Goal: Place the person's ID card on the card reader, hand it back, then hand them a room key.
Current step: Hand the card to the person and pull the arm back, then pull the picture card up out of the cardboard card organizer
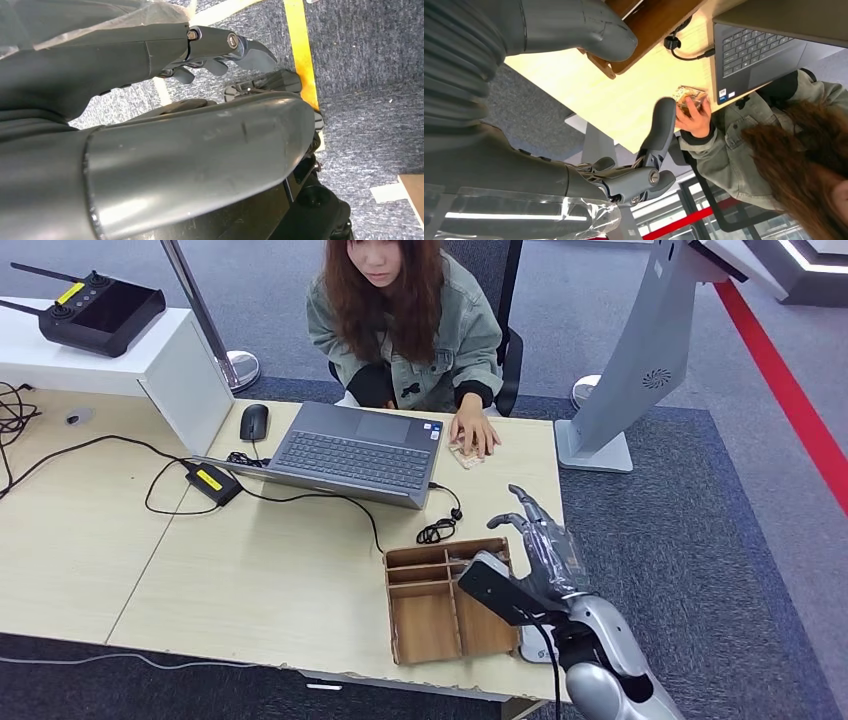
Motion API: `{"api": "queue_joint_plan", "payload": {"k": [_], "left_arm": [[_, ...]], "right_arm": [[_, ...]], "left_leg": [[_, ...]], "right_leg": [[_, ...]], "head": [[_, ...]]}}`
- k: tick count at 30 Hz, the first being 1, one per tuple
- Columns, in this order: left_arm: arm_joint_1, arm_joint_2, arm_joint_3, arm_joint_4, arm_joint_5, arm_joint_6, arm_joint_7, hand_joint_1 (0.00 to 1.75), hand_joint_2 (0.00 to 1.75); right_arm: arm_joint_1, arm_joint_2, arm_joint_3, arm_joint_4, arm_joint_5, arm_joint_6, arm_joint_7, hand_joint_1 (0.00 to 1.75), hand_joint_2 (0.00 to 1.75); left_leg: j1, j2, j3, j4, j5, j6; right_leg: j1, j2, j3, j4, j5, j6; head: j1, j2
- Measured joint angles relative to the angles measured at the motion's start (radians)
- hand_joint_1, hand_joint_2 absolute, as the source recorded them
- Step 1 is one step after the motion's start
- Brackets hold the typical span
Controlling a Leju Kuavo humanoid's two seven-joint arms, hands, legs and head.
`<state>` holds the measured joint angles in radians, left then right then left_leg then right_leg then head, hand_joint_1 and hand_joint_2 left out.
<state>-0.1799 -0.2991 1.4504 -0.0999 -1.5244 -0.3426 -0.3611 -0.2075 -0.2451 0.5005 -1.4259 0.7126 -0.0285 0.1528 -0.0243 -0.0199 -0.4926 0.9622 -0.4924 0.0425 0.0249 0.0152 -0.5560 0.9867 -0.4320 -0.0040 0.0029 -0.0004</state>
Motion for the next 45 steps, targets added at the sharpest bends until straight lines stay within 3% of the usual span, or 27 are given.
{"api": "queue_joint_plan", "payload": {"k": [3,8,25,35,40,45], "left_arm": [[0.000,0.000,0.000,0.000,0.000,0.000,0.000,0.00,0.00],[0.000,0.000,0.000,0.000,0.000,0.000,0.001,0.00,0.00],[-0.001,0.002,0.001,0.000,0.000,-0.002,0.002,0.00,0.00],[-0.001,0.004,0.007,0.000,0.000,-0.002,0.006,0.00,0.00],[0.001,0.012,0.016,0.000,0.000,0.005,0.086,0.00,0.00],[0.003,0.024,0.024,0.000,0.000,0.004,0.099,0.00,0.00]], "right_arm": [[0.000,0.005,0.000,0.015,-0.001,-0.004,-0.002,0.80,1.75],[0.001,0.012,0.000,0.038,-0.002,-0.005,-0.005,0.88,1.75],[0.011,0.045,0.002,0.093,-0.005,-0.017,-0.021,0.67,1.75],[0.015,0.053,0.004,0.093,-0.014,-0.016,-0.021,0.71,1.75],[0.042,0.066,0.006,0.113,-0.061,-0.041,-0.043,0.66,1.75],[0.061,0.082,0.014,0.152,-0.081,-0.068,-0.061,0.63,1.75]], "left_leg": [[0.000,0.000,0.000,0.000,0.000,0.000],[0.000,0.000,0.000,0.000,0.000,0.000],[0.000,0.000,0.000,0.000,0.000,0.000],[0.000,0.000,0.000,0.000,0.000,0.000],[0.000,0.000,0.000,0.000,0.000,0.000],[0.000,0.000,0.000,0.000,0.000,-0.001]], "right_leg": [[0.000,0.000,0.000,0.000,0.000,0.000],[0.000,0.000,0.000,0.000,0.000,0.000],[0.000,0.000,0.000,0.000,0.000,0.000],[0.000,0.000,0.000,0.000,0.000,0.000],[0.000,0.000,0.000,0.000,0.000,0.000],[0.000,0.000,0.000,0.000,0.000,0.000]], "head": [[0.000,0.000],[0.000,0.000],[0.000,0.000],[0.000,0.000],[0.000,0.000],[0.000,0.000]]}}
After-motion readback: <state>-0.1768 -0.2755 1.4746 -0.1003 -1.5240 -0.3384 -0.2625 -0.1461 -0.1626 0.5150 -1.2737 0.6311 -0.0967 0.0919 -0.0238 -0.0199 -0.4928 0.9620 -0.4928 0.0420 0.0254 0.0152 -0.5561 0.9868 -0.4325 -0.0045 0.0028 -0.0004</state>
